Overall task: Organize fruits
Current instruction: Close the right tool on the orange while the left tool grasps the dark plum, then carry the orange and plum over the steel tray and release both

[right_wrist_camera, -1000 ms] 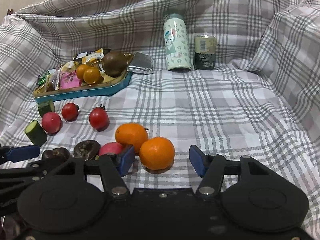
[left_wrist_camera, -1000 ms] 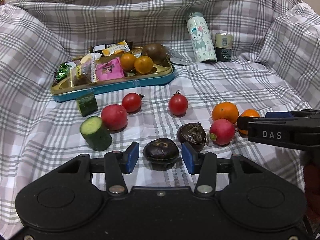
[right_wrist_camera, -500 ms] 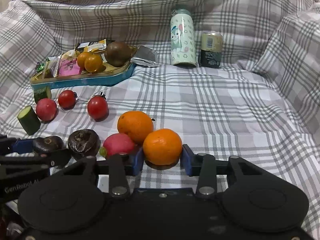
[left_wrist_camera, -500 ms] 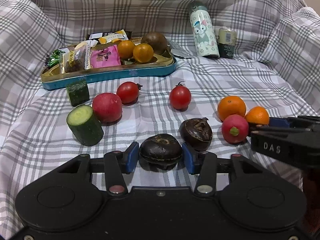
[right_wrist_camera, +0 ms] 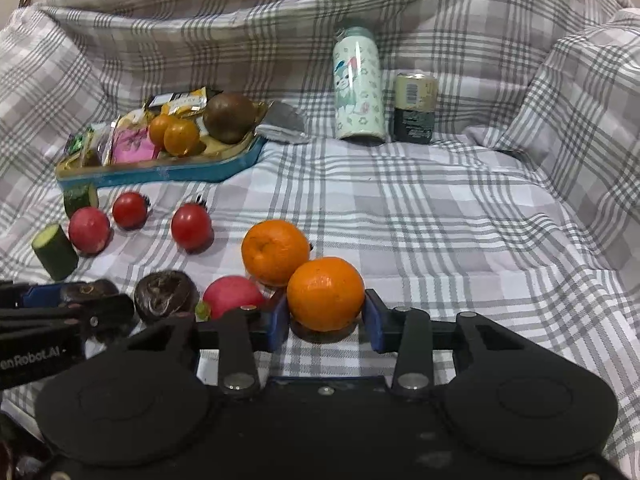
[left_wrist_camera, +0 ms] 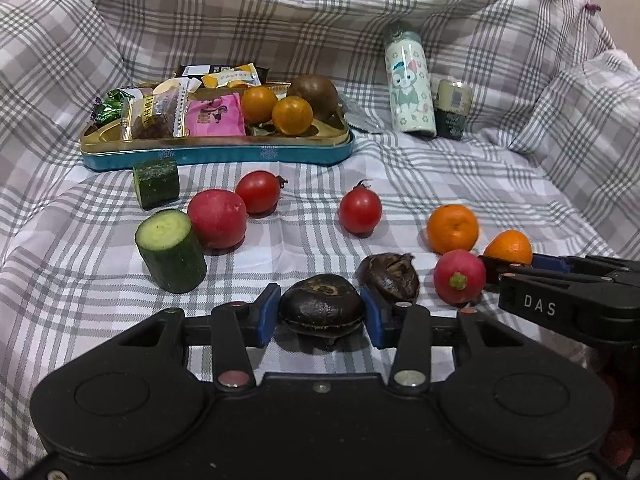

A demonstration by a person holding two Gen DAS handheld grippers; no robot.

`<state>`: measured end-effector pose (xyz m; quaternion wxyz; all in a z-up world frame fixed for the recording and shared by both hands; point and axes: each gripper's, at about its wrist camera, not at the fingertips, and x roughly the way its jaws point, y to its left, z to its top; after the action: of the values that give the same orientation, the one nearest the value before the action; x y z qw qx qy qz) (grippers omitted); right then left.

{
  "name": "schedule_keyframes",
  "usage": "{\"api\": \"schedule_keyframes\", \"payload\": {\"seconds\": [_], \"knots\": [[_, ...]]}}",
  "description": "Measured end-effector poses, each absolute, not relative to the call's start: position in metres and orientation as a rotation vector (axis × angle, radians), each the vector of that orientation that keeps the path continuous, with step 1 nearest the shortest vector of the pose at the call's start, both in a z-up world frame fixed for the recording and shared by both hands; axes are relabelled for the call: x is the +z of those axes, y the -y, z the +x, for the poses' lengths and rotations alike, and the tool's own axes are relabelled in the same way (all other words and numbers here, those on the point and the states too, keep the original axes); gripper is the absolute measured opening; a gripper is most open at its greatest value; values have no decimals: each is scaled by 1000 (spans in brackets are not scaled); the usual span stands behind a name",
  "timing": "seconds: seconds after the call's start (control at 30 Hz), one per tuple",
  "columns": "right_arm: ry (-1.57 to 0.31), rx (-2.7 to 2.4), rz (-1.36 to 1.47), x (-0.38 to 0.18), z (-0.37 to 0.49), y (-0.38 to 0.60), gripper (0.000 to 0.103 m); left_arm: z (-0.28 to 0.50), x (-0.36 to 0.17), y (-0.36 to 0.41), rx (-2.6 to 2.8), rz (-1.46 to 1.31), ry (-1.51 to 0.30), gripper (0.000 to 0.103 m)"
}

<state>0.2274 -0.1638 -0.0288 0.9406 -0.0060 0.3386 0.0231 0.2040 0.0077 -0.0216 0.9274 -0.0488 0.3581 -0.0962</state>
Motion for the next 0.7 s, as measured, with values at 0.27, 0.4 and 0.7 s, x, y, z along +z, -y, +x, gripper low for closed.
{"api": "schedule_keyframes", "payload": {"seconds": [0.27, 0.4, 0.7], "knots": [[-648, 31, 63, -9, 207, 179, 41, 180, 7, -20, -169, -129, -710, 51], [-639, 57, 82, 2, 183, 179, 41, 154, 22, -24, -148, -108, -716, 51], [-677, 156, 45, 4, 104, 167, 41, 95, 29, -33, -124, -128, -767, 51]]}}
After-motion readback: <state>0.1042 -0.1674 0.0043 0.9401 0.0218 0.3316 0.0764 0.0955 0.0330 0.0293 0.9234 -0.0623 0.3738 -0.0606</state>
